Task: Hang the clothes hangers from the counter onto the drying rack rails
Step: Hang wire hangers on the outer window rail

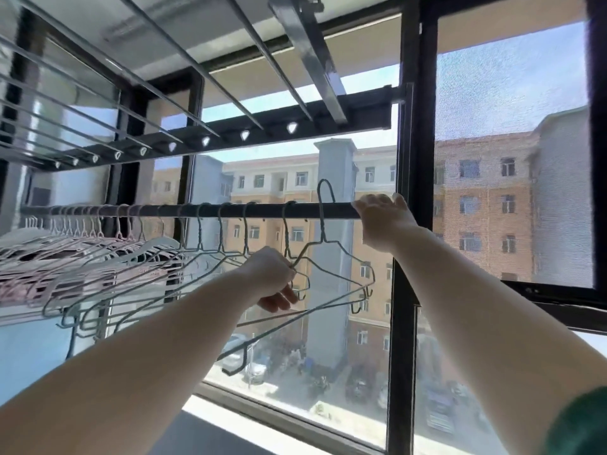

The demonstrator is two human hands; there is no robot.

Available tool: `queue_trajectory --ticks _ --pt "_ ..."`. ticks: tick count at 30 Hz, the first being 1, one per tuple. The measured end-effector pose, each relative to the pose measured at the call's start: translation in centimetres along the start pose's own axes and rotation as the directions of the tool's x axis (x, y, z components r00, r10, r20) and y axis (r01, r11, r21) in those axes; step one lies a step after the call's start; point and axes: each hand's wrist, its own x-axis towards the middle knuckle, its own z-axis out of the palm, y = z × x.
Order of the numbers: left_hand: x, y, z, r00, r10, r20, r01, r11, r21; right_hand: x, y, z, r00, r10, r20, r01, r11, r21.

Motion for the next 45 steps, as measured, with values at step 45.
queue_trajectory --ticks 45 --pt "-3.8 -11.0 -7.1 0.809 0.514 -0.285 -0.319 0.791 0.522 -11.9 -10.5 1.2 0.910 0.348 -0.223 -0.161 0.794 0.586"
